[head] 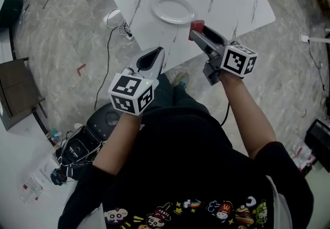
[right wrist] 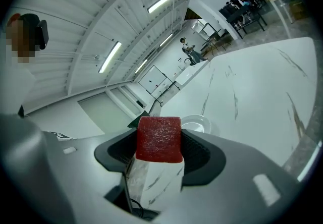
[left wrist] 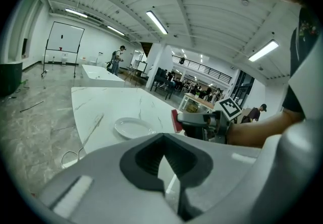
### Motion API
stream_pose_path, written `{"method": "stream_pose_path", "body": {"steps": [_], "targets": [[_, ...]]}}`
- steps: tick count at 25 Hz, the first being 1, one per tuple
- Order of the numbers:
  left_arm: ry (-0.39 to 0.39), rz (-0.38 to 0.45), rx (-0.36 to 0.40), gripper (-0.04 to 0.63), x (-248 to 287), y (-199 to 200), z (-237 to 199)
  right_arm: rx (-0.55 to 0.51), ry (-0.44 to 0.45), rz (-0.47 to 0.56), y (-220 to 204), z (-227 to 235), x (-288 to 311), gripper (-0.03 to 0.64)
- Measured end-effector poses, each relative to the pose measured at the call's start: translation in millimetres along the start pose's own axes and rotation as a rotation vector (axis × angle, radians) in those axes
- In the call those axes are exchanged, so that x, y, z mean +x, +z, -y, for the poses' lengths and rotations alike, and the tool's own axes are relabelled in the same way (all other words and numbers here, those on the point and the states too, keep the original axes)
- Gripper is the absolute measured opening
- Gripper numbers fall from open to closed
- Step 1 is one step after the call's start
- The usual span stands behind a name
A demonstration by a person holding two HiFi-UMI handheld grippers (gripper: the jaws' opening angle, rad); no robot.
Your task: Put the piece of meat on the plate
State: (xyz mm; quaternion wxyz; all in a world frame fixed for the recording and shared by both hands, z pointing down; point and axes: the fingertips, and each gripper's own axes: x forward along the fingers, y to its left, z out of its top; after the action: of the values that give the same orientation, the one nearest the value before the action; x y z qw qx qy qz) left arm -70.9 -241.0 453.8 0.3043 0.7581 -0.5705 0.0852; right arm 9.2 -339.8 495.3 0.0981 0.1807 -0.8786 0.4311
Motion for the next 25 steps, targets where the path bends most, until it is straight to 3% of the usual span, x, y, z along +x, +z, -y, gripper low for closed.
{"method": "stream_pose_path", "body": {"steps": [15,25], "targets": [[-0.041,-0.036,-0.108,0.0,17.1,-17.1,-49.4,-0.206,-0.115,-0.245,1.4,56.8,104.7,0.296],[-0.02,-0.02,-0.162,0.0,14.7,-22.0,-78.9,-0.479,-0.187,-0.494,-10.5,77.7,138.4,0.296]]}}
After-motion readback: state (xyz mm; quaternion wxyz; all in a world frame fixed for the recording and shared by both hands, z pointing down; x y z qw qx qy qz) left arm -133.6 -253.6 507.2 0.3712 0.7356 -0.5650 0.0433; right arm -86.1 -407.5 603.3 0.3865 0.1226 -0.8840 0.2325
